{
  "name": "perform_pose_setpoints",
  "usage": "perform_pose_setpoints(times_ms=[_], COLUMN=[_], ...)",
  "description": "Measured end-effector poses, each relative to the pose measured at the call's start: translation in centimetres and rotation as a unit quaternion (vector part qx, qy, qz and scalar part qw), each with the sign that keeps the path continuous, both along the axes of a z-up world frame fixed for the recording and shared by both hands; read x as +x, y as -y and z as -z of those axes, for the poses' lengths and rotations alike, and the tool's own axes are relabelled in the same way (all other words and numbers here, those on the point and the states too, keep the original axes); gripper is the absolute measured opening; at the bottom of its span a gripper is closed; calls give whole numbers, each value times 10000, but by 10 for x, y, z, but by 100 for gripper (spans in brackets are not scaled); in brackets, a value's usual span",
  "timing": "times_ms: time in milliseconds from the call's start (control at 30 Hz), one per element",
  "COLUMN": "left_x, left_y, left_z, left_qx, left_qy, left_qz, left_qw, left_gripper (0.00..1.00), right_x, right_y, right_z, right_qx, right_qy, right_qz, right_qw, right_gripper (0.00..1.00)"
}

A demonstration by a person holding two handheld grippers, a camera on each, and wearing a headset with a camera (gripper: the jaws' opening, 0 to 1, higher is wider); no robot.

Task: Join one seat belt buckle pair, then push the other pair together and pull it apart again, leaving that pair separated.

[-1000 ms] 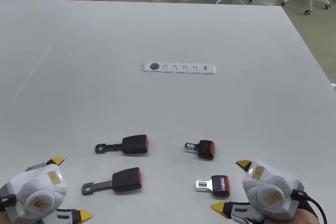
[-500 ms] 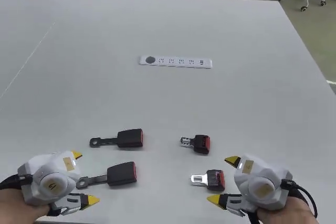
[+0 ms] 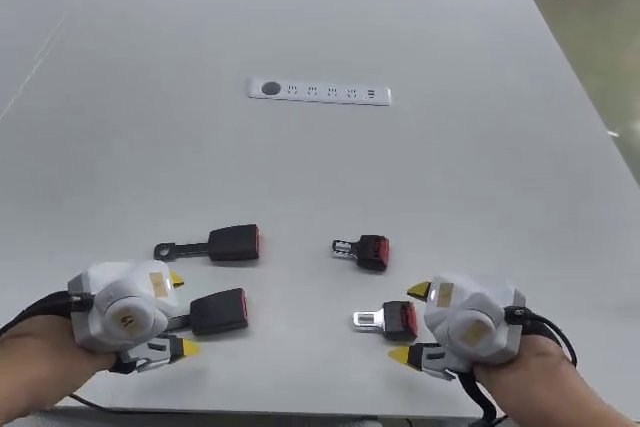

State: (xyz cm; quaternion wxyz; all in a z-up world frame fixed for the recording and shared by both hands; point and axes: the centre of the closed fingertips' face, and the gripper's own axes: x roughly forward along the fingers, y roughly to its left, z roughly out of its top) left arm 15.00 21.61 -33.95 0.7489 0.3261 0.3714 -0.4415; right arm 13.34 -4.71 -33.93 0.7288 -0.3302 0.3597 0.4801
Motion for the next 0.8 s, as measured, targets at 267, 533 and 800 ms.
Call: perform_pose_setpoints(times_ms=[267, 533, 800], left_x=[6, 10, 5], left_y=[11, 16, 24], left_z=[19, 23, 32], left_qx=[94, 74, 229], left_qy=[-223, -456, -642], left_qz=[280, 374, 724], left_qw=[9993, 9982, 9950], left_gripper=[44, 41, 34], right_x=[2, 8, 8], right_y=[8, 4, 5], right_z=[11, 19, 29], right_qx=[-217, -257, -316], right_qy=[-194, -335, -699], right_qz=[-247, -476, -619], right_qw=[9993, 9980, 9951], right_gripper=[44, 41, 35])
